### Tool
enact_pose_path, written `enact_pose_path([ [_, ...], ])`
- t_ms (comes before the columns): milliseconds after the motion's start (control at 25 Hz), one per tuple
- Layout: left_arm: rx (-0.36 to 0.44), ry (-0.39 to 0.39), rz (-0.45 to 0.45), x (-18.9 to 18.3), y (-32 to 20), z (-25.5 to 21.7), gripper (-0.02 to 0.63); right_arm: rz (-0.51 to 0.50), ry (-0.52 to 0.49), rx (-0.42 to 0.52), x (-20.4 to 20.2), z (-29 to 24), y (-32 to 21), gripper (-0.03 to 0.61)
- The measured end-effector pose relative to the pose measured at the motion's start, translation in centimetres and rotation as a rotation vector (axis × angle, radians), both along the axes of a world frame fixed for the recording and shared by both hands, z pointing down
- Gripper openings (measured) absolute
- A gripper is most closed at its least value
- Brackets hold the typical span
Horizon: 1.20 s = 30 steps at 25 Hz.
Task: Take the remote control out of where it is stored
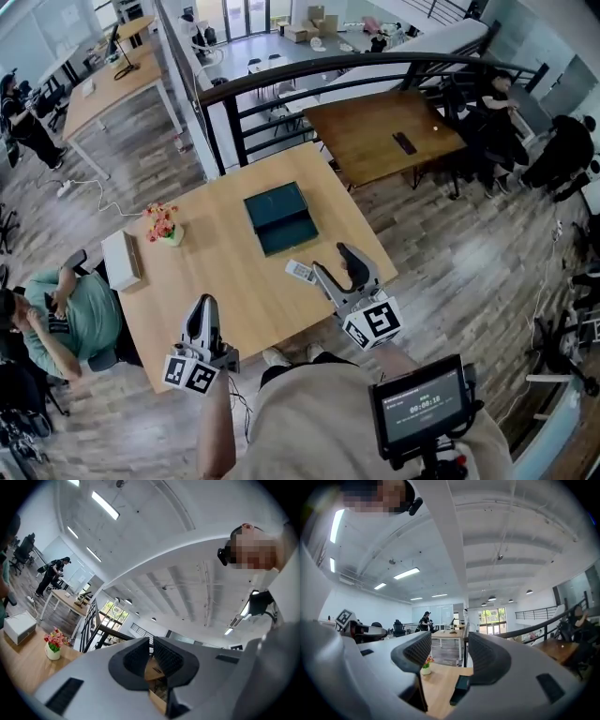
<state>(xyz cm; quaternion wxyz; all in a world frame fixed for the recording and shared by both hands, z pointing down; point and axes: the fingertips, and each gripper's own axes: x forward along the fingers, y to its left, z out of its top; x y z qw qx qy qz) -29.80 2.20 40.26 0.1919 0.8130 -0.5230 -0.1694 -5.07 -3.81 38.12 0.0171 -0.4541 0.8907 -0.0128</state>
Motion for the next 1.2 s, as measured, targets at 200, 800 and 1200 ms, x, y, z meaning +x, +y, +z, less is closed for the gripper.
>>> enact_pose_path([
  [200,-0.024,-0.076,-0.014,4.2,0.9,1.3,0.008,0.007,0.027,0.026,3.9,2.3,1.1,0.253],
  [800,-0.149,-0.159,-0.058,13.7,5.4,10.6,0.008,-0.067,0.16,-0.067,10.1,13.4,4.5,0.253],
  [1200,-0.274,-0.145,-0.069,14.6,8.7,15.5,0.008,-0.097,0.17,-0.169,12.8,16.9,6.7,0.253],
])
